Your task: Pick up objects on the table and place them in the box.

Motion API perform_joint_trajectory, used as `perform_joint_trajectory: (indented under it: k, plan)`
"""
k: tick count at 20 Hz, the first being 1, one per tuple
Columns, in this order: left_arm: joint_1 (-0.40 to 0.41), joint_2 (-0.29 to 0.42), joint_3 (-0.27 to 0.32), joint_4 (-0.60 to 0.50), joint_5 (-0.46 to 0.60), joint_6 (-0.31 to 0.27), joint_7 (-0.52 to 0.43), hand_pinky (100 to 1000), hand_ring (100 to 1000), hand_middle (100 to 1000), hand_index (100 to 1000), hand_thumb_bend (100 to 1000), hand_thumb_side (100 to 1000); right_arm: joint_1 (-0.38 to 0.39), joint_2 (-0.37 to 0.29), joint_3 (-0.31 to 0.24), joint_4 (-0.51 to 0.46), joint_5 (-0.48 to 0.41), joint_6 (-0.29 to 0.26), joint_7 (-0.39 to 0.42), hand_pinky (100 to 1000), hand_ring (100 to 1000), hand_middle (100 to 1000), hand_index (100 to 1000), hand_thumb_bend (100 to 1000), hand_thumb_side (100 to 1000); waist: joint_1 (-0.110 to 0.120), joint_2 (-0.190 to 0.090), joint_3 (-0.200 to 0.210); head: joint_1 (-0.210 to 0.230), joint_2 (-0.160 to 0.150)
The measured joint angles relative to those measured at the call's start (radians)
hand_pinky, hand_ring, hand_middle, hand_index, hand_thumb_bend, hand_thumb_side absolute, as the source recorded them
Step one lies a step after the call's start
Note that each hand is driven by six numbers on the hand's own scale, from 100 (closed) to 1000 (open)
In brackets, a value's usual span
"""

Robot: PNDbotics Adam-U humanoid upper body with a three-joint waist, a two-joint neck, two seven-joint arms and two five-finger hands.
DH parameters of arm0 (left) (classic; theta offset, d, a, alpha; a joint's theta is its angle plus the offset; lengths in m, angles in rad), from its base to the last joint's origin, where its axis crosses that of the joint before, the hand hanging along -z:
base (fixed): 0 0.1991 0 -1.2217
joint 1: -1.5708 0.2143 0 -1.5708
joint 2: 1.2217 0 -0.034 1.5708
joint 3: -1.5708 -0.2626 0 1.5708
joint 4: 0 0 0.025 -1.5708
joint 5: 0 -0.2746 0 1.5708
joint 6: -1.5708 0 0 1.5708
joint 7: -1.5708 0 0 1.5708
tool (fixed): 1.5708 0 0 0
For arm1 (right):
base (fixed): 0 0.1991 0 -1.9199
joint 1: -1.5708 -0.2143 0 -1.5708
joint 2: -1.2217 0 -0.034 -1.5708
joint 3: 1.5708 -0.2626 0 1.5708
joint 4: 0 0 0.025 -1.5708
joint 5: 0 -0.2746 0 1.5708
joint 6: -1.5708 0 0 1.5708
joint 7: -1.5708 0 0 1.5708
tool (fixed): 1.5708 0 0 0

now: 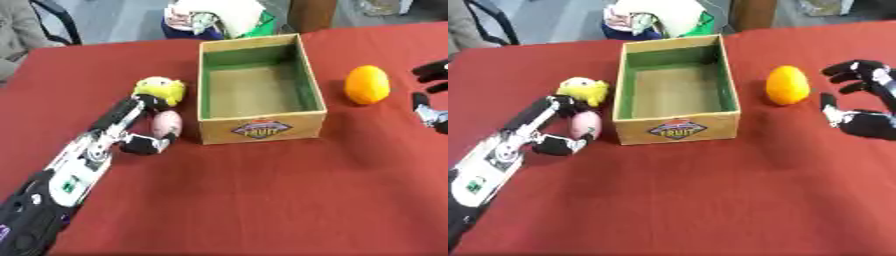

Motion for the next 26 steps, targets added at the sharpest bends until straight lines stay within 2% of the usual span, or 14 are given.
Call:
perform_joint_trajectory:
  k: [4, 6, 7, 8, 10, 12, 19, 23, 26]
  plan:
    - [-0.003, 0.002, 0.018, -0.015, -0.19, -0.009, 0.0, 612, 478, 466, 626, 212, 100, 0.0, 0.0, 0.0, 0.0, 0.0, 0.0, 0.0, 754, 814, 773, 802, 100, 100, 0.002, 0.0, 0.001, 0.0, 0.0]
    - [-0.005, 0.004, 0.027, -0.024, -0.283, -0.018, -0.005, 580, 429, 410, 566, 178, 100, 0.0, 0.0, 0.0, 0.002, 0.0, 0.0, 0.0, 754, 814, 773, 802, 100, 100, 0.002, 0.0, 0.002, 0.0, 0.0]
    - [-0.006, 0.007, 0.03, -0.027, -0.32, -0.023, -0.008, 580, 429, 410, 566, 178, 100, 0.0, 0.0, 0.0, 0.003, 0.0, 0.0, 0.0, 754, 814, 773, 802, 100, 100, 0.002, 0.0, 0.002, 0.0, 0.0]
    - [-0.007, 0.009, 0.033, -0.032, -0.349, -0.026, -0.011, 529, 311, 275, 436, 158, 100, 0.0, 0.0, 0.0, 0.004, 0.0, 0.0, 0.0, 754, 814, 773, 802, 100, 100, 0.002, 0.0, 0.002, -0.001, 0.0]
    - [-0.008, 0.01, 0.042, -0.045, -0.381, -0.028, -0.001, 523, 293, 253, 413, 162, 100, 0.0, 0.0, 0.0, 0.005, 0.0, 0.0, 0.0, 754, 814, 772, 801, 100, 104, 0.002, 0.0, 0.003, -0.001, 0.0]
    - [-0.01, 0.01, 0.05, -0.064, -0.389, -0.021, 0.025, 509, 261, 210, 363, 184, 100, 0.0, 0.0, 0.0, 0.005, 0.0, 0.0, 0.0, 754, 814, 771, 800, 100, 100, 0.001, 0.0, 0.004, -0.002, 0.0]
    - [-0.07, 0.011, 0.077, -0.137, -0.311, 0.034, 0.121, 517, 270, 217, 364, 171, 100, 0.0, 0.0, 0.0, 0.005, 0.0, -0.001, 0.001, 755, 814, 771, 800, 100, 100, -0.001, -0.002, 0.005, -0.002, 0.0]
    - [-0.147, 0.009, 0.075, -0.15, -0.264, 0.044, 0.131, 523, 280, 227, 373, 173, 100, 0.0, 0.0, 0.0, 0.005, 0.0, -0.001, 0.002, 755, 814, 771, 800, 100, 100, -0.001, -0.006, -0.001, 0.0, 0.0]
    - [-0.222, -0.009, 0.046, -0.131, -0.247, 0.028, 0.117, 530, 287, 234, 382, 174, 100, -0.004, 0.0, 0.004, 0.005, 0.0, -0.003, 0.006, 754, 814, 770, 800, 100, 100, -0.001, -0.007, -0.011, 0.004, 0.0]
